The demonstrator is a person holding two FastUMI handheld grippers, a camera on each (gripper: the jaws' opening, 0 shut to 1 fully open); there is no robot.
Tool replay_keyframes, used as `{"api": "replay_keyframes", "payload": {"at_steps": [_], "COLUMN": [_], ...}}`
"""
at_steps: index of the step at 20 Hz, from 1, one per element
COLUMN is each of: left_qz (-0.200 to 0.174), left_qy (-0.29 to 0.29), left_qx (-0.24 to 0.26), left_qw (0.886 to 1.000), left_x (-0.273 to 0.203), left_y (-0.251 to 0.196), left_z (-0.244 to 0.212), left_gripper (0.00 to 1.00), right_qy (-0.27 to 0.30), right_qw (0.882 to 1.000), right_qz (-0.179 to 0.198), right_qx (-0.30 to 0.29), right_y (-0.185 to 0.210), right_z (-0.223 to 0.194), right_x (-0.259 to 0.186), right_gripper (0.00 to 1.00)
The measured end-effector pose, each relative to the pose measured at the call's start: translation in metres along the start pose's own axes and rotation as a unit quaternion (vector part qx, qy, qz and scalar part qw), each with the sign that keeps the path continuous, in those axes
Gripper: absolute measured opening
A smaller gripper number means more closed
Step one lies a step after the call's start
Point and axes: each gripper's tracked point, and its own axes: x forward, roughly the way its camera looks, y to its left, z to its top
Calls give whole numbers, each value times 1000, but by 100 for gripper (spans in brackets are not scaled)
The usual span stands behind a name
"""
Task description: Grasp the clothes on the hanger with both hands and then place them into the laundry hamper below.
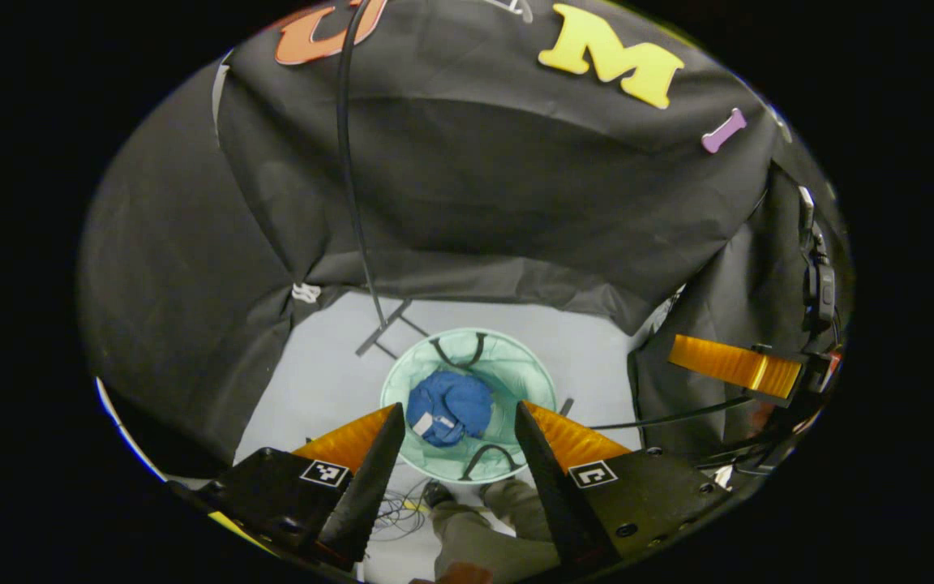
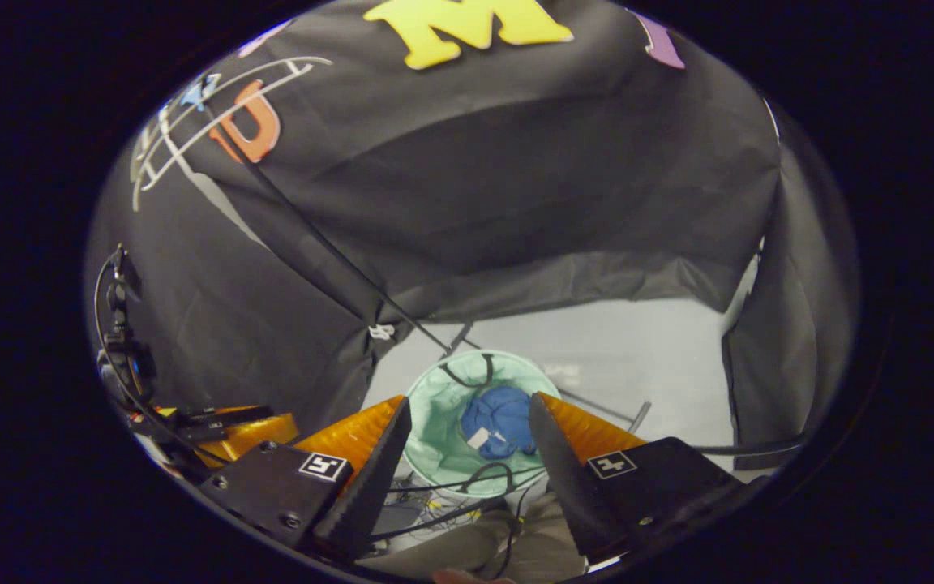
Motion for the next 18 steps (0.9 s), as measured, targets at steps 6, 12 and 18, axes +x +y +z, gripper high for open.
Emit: {"api": "replay_keyframes", "payload": {"at_steps": [6,12,18], "left_qz": [4,-18,-8], "left_qy": [-160,-293,-405], "left_qx": [40,65,106], "left_qw": [986,954,908], "left_x": [-100,-168,-251], "left_y": [2,-8,-31], "left_z": [75,109,129], "left_gripper": [83,83,85], "right_qy": [-133,-292,-407], "right_qw": [989,946,897], "right_qz": [-1,-95,-132], "right_qx": [-71,-103,-110], "right_y": [32,31,46], "right_z": [40,69,76], "right_x": [-106,-221,-336], "right_gripper": [93,93,99]}}
